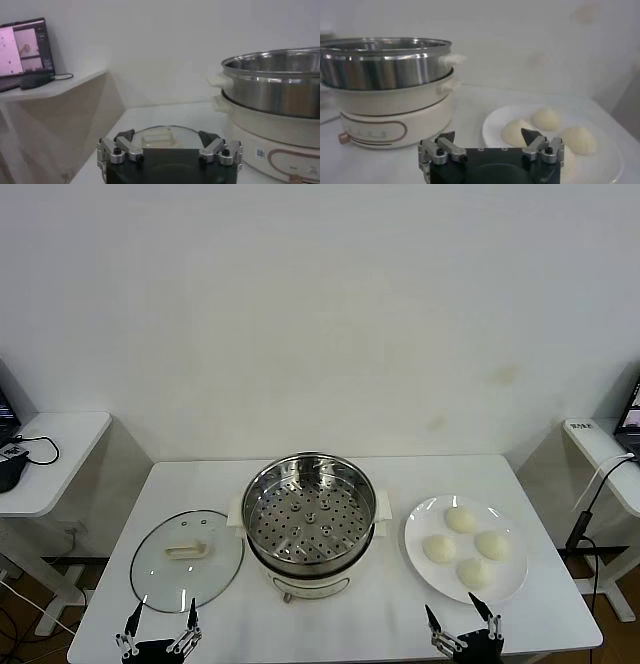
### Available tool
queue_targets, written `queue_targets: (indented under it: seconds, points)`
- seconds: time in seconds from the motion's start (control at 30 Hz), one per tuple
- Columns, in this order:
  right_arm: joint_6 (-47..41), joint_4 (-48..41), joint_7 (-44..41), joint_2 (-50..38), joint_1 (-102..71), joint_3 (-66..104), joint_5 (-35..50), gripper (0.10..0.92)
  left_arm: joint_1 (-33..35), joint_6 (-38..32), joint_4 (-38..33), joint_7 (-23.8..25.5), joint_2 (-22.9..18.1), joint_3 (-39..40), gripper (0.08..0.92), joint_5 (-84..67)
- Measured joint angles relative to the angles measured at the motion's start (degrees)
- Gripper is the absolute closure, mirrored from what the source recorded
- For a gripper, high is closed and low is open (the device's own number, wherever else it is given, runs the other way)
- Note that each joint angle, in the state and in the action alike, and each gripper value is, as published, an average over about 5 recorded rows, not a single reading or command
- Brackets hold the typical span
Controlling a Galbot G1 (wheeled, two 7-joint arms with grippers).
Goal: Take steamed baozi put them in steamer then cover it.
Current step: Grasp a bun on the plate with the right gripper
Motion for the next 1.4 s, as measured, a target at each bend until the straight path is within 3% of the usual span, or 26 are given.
queue_targets:
  seconds: [0.37,0.8,1.07,1.4]
  points:
    - [-4.5,-1.4,-2.5,-8.8,6.2,6.7,-12.1,0.202,-1.0,2.8,-1.8,2.2,-0.3,-0.7,0.177,5.1]
    - [-8.0,-12.3,-18.1,-31.3,24.2,7.0,-21.9,0.203,-2.0,4.0,-4.2,6.2,-0.8,-2.0,0.177,11.0]
    - [-8.0,-23.2,-31.2,-42.0,46.1,-9.6,-21.5,0.203,-1.7,4.2,-5.7,7.2,-1.0,-2.1,0.177,13.5]
    - [-7.5,-36.6,-44.2,-44.3,77.6,-41.4,-20.2,0.203,-1.6,4.4,-6.9,7.8,-1.5,-2.5,0.177,15.1]
